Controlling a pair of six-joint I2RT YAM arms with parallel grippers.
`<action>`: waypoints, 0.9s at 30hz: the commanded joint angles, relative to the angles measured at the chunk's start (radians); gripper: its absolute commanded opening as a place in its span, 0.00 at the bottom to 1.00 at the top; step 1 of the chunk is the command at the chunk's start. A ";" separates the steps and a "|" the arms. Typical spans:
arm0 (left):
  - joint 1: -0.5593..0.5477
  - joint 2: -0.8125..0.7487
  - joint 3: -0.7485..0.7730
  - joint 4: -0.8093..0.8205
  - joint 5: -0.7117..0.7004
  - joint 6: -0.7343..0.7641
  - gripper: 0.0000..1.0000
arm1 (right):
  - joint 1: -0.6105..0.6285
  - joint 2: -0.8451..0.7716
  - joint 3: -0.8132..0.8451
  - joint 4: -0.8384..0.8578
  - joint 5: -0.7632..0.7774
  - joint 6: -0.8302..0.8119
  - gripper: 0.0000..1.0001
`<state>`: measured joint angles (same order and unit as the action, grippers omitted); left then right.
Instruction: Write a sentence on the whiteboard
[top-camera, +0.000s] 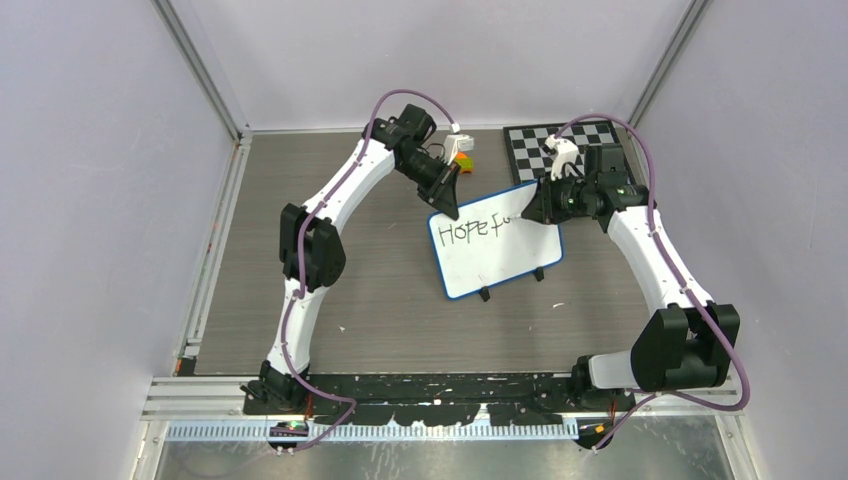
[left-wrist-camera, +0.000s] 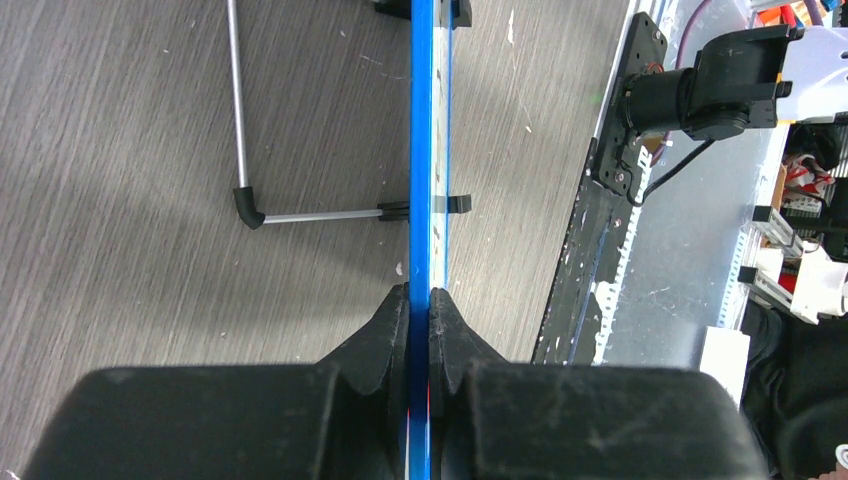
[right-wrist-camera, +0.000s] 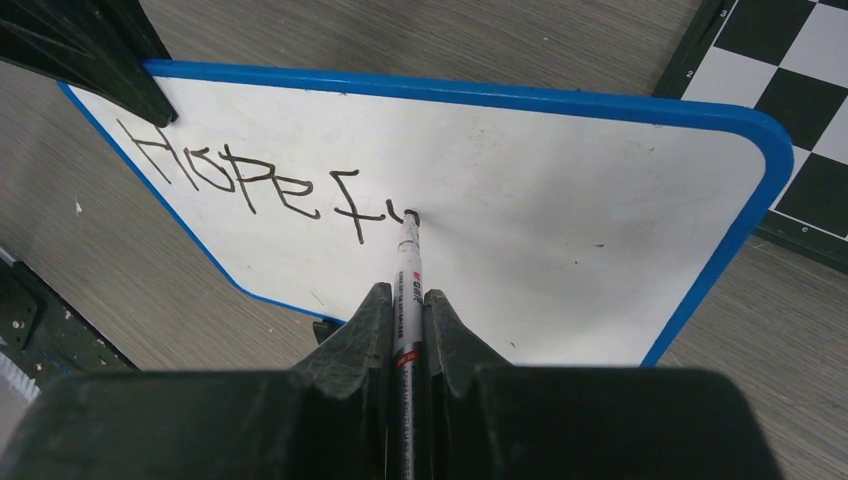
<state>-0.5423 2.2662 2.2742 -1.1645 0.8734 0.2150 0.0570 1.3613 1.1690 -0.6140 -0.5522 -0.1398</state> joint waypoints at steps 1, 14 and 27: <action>-0.030 0.000 -0.015 -0.017 -0.027 0.000 0.00 | 0.020 0.004 0.035 0.069 -0.002 0.011 0.00; -0.029 -0.001 -0.016 -0.015 -0.027 0.000 0.00 | 0.018 -0.036 0.044 0.039 0.012 -0.013 0.00; -0.030 -0.002 -0.014 -0.016 -0.030 -0.001 0.00 | -0.001 -0.013 0.059 0.031 0.020 -0.026 0.00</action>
<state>-0.5423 2.2662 2.2742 -1.1648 0.8745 0.2138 0.0586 1.3544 1.1889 -0.6125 -0.5510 -0.1398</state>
